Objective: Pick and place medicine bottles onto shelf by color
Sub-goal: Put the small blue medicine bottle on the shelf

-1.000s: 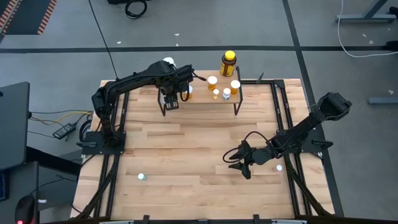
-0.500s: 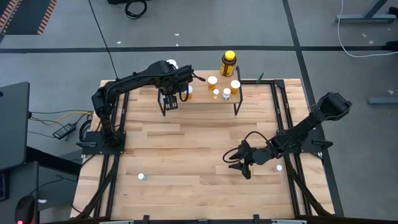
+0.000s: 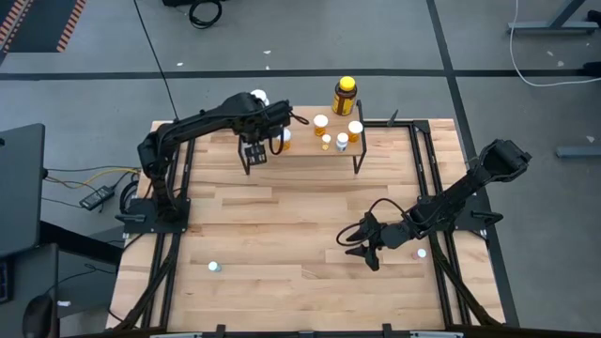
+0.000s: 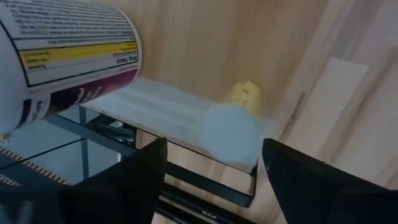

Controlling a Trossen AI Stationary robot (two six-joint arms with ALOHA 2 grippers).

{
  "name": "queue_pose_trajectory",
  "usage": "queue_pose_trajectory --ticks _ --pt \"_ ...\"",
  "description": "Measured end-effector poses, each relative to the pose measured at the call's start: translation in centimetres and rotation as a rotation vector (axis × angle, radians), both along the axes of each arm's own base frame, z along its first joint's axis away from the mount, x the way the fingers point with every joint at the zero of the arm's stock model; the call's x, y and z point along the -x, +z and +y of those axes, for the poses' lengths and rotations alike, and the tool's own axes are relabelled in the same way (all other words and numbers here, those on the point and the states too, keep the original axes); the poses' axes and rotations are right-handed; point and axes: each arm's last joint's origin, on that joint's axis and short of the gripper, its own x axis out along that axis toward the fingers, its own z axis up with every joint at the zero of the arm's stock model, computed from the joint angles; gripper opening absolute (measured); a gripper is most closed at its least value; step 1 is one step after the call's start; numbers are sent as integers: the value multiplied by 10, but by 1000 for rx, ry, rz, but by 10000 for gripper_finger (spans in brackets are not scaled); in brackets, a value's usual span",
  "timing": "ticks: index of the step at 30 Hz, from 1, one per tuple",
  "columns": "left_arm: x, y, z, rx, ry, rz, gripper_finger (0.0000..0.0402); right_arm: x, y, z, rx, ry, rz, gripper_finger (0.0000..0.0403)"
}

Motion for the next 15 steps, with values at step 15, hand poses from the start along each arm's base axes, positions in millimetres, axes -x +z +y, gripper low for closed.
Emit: queue_pose_trajectory --ticks 15 --pt "24 26 -13 -37 104 -37 279 0 0 0 -2 1 -2 213"
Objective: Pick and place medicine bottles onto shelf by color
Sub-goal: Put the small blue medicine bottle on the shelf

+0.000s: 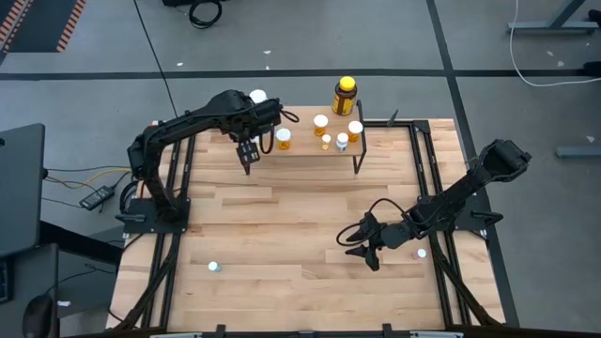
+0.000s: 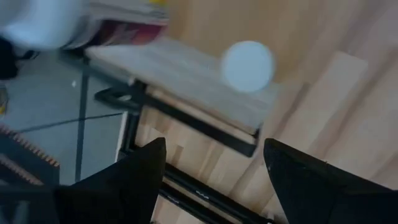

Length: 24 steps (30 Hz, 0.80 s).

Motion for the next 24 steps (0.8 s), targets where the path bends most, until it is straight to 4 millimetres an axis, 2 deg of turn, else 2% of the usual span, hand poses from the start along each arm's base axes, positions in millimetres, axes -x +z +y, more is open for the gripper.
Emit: queue_pose_trajectory --ticks 10,18,24 --pt "17 24 -14 -14 204 -181 272 4 0 7 12 18 -3 213" --pt "22 42 -56 59 154 -297 256 2 2 6 50 -24 -49 213" --pt "24 45 -91 3 97 -324 240 -2 12 8 81 0 -160 213"
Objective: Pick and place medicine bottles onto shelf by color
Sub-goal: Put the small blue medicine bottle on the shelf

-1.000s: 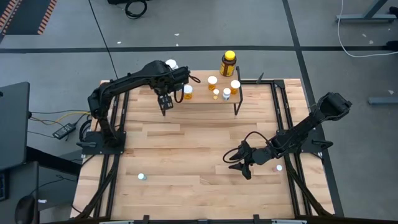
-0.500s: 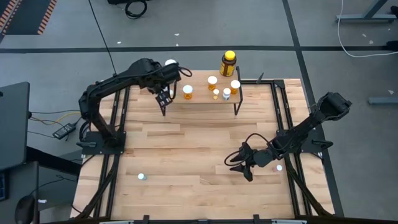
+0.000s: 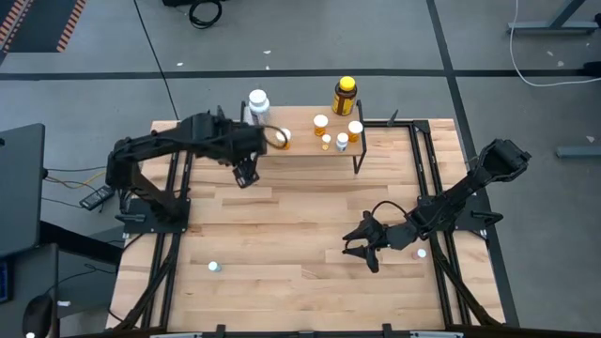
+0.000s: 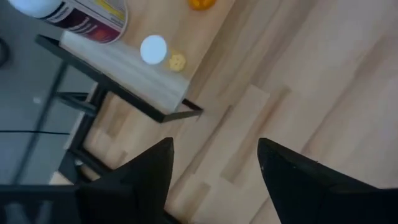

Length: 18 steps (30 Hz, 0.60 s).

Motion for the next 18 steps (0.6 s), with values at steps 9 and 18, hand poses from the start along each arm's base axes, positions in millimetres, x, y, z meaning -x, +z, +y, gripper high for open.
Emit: queue_pose_trajectory --ticks 9,18 --pt "44 -36 -33 -62 29 66 215 -13 -5 8 48 22 -10 213" --pt "79 -59 -64 6 23 -198 198 -86 1 39 211 131 0 213"
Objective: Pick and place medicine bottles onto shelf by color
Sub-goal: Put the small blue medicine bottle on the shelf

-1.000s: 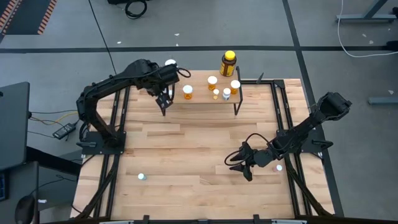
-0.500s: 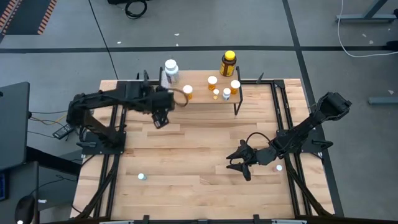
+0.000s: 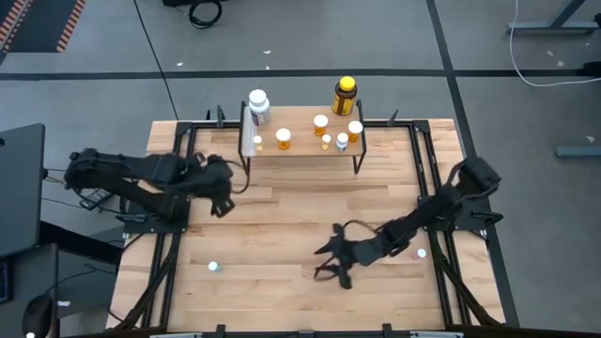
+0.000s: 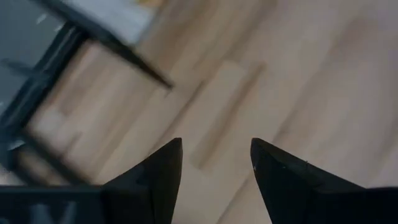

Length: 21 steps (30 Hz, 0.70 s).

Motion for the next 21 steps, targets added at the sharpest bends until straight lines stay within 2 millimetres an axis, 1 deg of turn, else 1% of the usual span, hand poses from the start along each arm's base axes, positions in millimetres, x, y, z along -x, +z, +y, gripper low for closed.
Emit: queue_pose_trajectory --ticks 5,10,14,18,21 --pt "12 -15 -23 49 -73 -125 190 -39 5 15 70 26 2 213" --pt "19 -21 -40 14 -136 -233 182 -78 10 22 88 13 -49 213" --pt "20 -15 -52 -142 -164 -353 175 -111 7 24 66 14 -82 213" --pt "15 -2 -61 -323 -170 -517 172 -142 -8 24 32 56 -79 213" --pt "12 7 -68 -401 -165 -594 172 -162 -21 24 15 84 -80 213"
